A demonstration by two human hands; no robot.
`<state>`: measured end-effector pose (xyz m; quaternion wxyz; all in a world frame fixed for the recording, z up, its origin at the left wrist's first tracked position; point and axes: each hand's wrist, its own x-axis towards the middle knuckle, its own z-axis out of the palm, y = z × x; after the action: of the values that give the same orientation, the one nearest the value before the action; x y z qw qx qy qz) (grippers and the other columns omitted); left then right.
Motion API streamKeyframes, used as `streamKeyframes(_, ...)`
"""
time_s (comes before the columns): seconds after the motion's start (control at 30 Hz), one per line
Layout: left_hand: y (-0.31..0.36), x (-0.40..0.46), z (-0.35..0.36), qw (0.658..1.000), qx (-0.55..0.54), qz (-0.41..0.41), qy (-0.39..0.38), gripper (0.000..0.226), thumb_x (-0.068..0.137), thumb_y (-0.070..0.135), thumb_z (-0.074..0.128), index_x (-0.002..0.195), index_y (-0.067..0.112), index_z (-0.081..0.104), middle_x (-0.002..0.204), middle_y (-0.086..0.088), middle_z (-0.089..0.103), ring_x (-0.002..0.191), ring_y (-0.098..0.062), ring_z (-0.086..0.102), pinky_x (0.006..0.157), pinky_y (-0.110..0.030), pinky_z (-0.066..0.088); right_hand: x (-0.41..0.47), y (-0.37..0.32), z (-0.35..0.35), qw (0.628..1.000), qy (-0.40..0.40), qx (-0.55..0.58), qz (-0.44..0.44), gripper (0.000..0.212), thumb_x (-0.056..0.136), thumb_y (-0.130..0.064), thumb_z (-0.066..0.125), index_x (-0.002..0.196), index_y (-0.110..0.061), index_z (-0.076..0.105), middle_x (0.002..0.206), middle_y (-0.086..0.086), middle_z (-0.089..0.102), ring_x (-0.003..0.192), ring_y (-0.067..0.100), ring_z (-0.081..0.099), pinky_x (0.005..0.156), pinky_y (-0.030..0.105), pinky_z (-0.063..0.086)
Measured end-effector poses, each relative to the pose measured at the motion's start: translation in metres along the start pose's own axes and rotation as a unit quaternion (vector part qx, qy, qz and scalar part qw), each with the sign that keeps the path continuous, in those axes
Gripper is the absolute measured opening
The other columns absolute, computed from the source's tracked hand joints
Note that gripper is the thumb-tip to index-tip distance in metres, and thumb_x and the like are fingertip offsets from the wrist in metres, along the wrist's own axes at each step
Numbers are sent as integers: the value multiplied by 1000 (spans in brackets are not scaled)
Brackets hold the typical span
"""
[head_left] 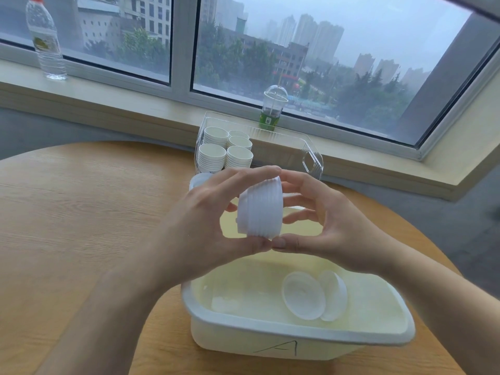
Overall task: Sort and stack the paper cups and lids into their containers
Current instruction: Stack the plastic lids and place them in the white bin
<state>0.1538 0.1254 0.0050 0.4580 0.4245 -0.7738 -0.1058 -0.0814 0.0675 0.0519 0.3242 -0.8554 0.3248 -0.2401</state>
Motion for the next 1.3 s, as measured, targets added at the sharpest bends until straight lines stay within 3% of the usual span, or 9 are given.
streamKeyframes(0.17, -2, -1, -1, 1000, -4, 2, -2, 85, 78, 47, 91, 150, 52, 47, 142, 27, 57, 132, -9, 56, 94, -30, 56, 0, 2, 6, 1000, 16, 11, -8, 84, 73, -33, 91, 147, -30, 50, 132, -9, 68, 123, 15, 65, 95, 34, 58)
streamKeyframes(0.4, -3, 1, 1, 1000, -3, 16, -11, 78, 81, 53, 84, 148, 57, 46, 139, 24, 57, 131, -7, 55, 94, -17, 50, 1, 6, 5, 1000, 19, 10, -14, 83, 72, -37, 90, 146, -34, 53, 126, -12, 69, 120, 14, 67, 93, 29, 57)
streamKeyframes(0.5, -7, 0, -3, 1000, 24, 9, 4, 78, 80, 52, 86, 147, 58, 47, 140, 25, 57, 128, -5, 57, 92, -22, 51, 1, 9, 1, 999, 1, -38, -10, 91, 72, -45, 90, 152, -36, 47, 132, -14, 67, 124, 8, 64, 96, 27, 55)
streamKeyframes(0.57, -11, -1, -8, 999, 41, -3, 23, 77, 80, 54, 85, 147, 57, 46, 143, 25, 55, 127, 0, 55, 92, -17, 48, 0, 13, -2, 994, -23, -108, 9, 96, 70, -50, 91, 153, -36, 45, 134, -20, 64, 124, -1, 61, 98, 24, 53)
streamKeyframes(0.67, -13, -2, -12, 999, 40, -20, 27, 81, 77, 52, 83, 148, 58, 45, 145, 25, 53, 127, 3, 51, 92, -11, 45, -4, 22, -7, 954, -138, -258, 72, 85, 71, -58, 90, 145, -50, 50, 126, -33, 59, 115, -13, 54, 98, 15, 46)
streamKeyframes(0.8, -12, -2, -10, 999, 30, -26, 20, 84, 77, 50, 86, 149, 58, 44, 144, 27, 52, 129, 1, 52, 94, -13, 45, -12, 43, 2, 867, -290, -384, 131, 92, 73, -63, 85, 150, -51, 38, 148, -24, 45, 133, 6, 46, 112, 31, 38)
streamKeyframes(0.93, -10, -3, -5, 999, 19, -24, 14, 83, 77, 53, 84, 149, 58, 45, 141, 29, 53, 127, -3, 55, 94, -18, 48, -17, 60, 9, 843, -316, -410, 144, 103, 68, -68, 85, 154, -48, 32, 151, -18, 45, 137, 14, 47, 112, 36, 40)
streamKeyframes(1.1, -10, -2, 0, 1000, 9, -24, -13, 83, 78, 53, 87, 148, 63, 42, 139, 28, 54, 126, -7, 57, 95, -27, 51, -15, 63, 16, 817, -334, -446, 147, 102, 68, -69, 85, 153, -45, 34, 144, -14, 52, 131, 19, 51, 107, 39, 43)
streamKeyframes(1.3, -11, -1, 0, 999, 15, -29, -20, 84, 77, 47, 88, 146, 65, 42, 141, 28, 54, 129, -7, 55, 95, -24, 48, -16, 64, 16, 792, -343, -483, 146, 95, 71, -68, 83, 150, -42, 37, 134, -10, 57, 122, 22, 56, 94, 35, 42)
